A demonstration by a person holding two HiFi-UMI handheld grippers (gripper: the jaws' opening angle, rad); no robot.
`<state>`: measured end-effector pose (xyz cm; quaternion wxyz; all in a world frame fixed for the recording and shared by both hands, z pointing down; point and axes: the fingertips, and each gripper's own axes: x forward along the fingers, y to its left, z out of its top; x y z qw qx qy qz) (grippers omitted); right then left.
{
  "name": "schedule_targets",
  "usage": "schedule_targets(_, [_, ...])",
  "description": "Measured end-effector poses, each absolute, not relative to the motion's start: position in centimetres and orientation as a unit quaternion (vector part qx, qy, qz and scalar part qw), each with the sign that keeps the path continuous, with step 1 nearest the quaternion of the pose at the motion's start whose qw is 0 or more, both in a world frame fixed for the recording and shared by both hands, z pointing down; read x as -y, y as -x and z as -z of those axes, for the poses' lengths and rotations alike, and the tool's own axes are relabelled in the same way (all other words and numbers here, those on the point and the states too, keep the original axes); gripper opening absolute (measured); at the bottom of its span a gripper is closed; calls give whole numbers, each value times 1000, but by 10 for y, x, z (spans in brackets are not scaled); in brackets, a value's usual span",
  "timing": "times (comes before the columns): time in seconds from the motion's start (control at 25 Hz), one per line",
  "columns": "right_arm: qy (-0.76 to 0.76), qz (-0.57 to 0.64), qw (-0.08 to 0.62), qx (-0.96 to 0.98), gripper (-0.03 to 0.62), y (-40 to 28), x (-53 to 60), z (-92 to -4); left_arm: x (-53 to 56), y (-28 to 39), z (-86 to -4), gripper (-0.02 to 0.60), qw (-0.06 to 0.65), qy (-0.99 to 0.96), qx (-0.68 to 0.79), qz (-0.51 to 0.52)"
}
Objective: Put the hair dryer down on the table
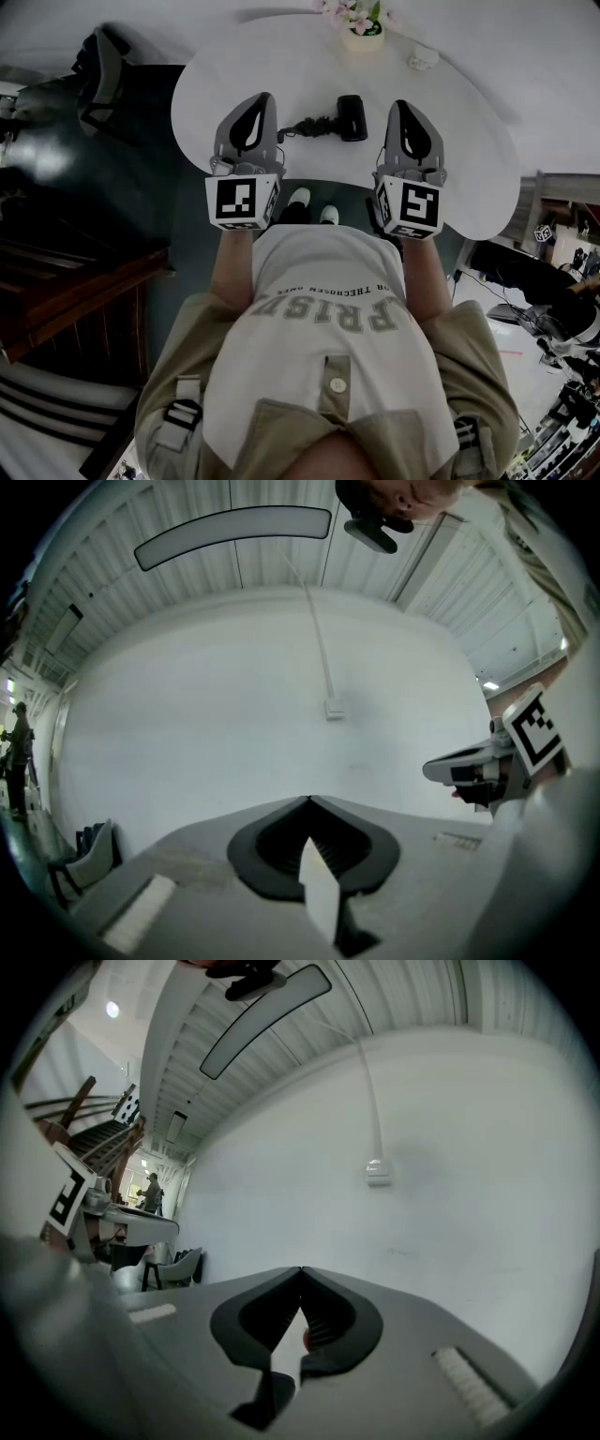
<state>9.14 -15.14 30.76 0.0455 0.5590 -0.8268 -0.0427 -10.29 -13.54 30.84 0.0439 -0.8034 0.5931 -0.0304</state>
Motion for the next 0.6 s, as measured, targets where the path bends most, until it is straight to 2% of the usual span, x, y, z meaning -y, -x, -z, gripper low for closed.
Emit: schedule_targets(0.6, [-544,52,55,835,2,-80,154,-309,143,111,-312,6,43,800,-597,32])
